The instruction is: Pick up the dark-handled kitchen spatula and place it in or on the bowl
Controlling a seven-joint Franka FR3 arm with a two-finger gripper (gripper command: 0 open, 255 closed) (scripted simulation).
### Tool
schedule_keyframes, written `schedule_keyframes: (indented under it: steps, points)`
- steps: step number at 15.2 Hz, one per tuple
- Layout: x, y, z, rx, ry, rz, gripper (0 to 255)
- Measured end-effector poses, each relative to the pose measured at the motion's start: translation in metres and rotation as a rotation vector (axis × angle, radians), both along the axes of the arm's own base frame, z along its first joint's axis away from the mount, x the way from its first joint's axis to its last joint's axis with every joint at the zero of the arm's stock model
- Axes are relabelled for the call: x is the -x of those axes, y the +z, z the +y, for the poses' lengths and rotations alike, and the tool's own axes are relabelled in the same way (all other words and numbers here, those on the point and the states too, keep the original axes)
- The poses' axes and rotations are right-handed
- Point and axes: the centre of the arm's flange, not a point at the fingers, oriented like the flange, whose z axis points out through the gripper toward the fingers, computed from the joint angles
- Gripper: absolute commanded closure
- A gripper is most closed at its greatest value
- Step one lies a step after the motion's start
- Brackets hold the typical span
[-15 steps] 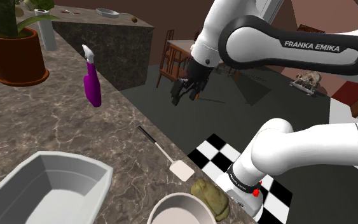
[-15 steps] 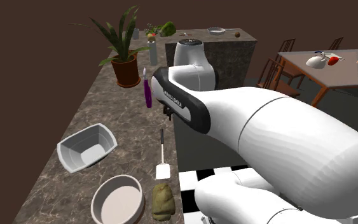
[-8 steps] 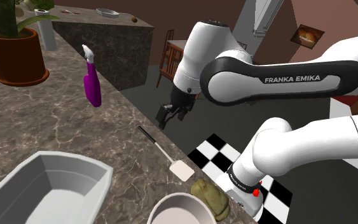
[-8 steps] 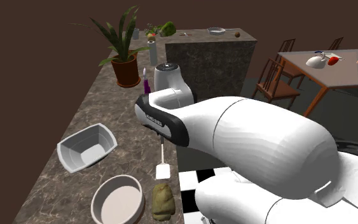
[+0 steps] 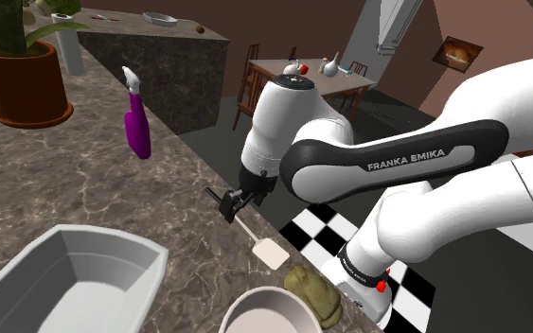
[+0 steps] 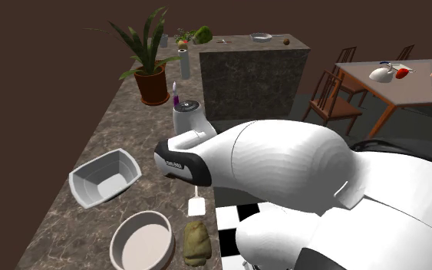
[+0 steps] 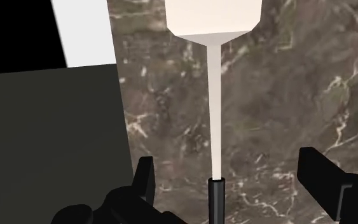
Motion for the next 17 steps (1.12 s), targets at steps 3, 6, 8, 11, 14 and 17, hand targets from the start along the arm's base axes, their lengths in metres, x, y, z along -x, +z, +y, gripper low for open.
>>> schedule_keyframes:
  steps: [3, 6, 8, 11, 14, 17]
  points:
    - [-0.001, -0.016, 0.001, 0.000, 0.000, 0.000, 0]
    - [-0.002, -0.029, 0.000, 0.000, 0.000, 0.000, 0]
    - [-0.001, -0.030, 0.000, 0.000, 0.000, 0.000, 0]
    - [-0.001, -0.030, 0.000, 0.000, 0.000, 0.000, 0]
    - [-0.001, -0.030, 0.000, 0.000, 0.000, 0.000, 255]
    - [-0.001, -0.030, 0.000, 0.000, 0.000, 0.000, 255]
